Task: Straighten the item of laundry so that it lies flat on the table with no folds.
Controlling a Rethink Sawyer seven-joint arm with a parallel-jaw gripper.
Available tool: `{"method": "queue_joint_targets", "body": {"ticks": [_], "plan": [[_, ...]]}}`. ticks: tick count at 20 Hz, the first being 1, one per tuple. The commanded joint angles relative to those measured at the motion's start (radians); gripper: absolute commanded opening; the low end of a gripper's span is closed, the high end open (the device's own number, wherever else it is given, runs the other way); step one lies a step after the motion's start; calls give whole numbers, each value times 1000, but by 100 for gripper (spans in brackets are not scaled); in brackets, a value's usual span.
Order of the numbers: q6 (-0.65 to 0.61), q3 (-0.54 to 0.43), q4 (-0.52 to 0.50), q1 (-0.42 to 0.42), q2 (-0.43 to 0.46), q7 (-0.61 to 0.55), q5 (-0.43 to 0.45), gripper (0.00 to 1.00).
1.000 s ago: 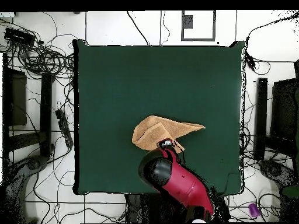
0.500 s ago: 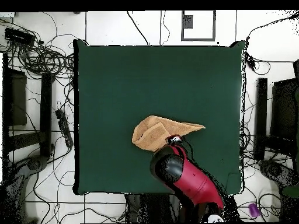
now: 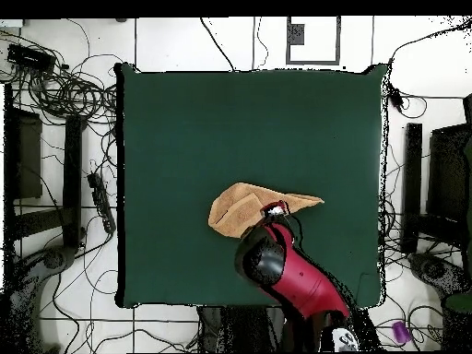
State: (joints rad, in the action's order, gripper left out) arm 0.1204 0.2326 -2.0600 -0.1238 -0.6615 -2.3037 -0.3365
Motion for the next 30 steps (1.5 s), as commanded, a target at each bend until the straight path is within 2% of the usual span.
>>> {"method": "queue_joint_targets", "body": {"ticks": [1, 6, 12, 22, 30], "plan": [[-22, -125, -85, 38, 52, -221, -28, 100], [-54, -112, -72, 50, 47, -209, -41, 100], [-144, -58, -19, 86, 80, -170, -65, 100], [-53, -172, -52, -36, 152, -178, -6, 100], [7, -229, -66, -87, 193, -193, 21, 100]]}}
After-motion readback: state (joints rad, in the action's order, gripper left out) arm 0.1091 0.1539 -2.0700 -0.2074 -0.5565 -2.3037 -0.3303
